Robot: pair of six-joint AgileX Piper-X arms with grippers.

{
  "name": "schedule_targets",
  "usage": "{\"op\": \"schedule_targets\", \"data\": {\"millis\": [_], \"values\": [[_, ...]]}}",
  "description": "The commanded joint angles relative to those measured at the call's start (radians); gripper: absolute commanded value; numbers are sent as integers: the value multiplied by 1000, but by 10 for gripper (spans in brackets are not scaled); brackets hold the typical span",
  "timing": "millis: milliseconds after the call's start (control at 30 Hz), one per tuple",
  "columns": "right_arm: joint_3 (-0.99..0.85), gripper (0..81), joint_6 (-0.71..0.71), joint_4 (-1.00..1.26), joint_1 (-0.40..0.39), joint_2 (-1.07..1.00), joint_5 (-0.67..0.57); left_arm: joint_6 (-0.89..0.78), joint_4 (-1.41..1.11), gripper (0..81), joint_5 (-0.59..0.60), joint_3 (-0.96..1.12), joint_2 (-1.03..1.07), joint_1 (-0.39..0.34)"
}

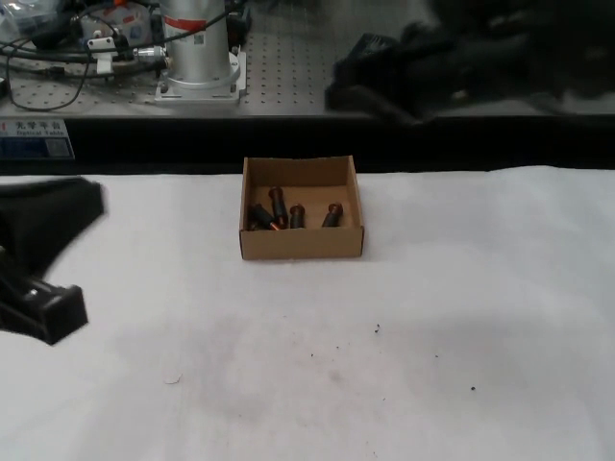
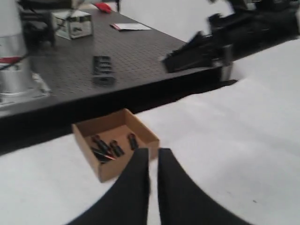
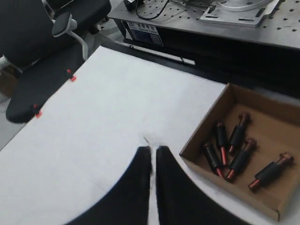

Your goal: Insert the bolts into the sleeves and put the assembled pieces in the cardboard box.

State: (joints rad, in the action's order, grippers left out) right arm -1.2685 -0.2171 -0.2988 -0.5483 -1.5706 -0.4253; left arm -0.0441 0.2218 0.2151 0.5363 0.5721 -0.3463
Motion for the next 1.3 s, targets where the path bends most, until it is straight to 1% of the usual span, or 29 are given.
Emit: {"op": "schedule_targets", "data": {"millis": [0,100,267,433,567,700,800,867,933,1267], "values": [[163,45,49,15,5,140,34,38,-6,6,-96,9,-38,4],[343,45,72,97,-2,281,35,38,-6,6,-125,7,-65,4],[608,45,83,331,-2,454,35,35,14,6,-129,-38,-93,4],[747,45,83,556,-2,526,26,18,37,6,-129,-181,-122,4],[791,45,48,575,-2,553,31,18,37,6,-134,-249,-148,4],[825,45,-62,577,-2,553,38,18,38,6,-161,-286,-150,4],[845,45,-143,607,-2,553,96,20,39,6,-159,-293,-150,4],[850,45,-151,619,-2,553,166,20,46,6,-159,-293,-150,4],[850,45,-147,618,-2,553,198,20,46,6,-159,-293,-150,4],[850,45,-147,618,-2,553,207,20,46,6,-159,-293,-150,4]]}}
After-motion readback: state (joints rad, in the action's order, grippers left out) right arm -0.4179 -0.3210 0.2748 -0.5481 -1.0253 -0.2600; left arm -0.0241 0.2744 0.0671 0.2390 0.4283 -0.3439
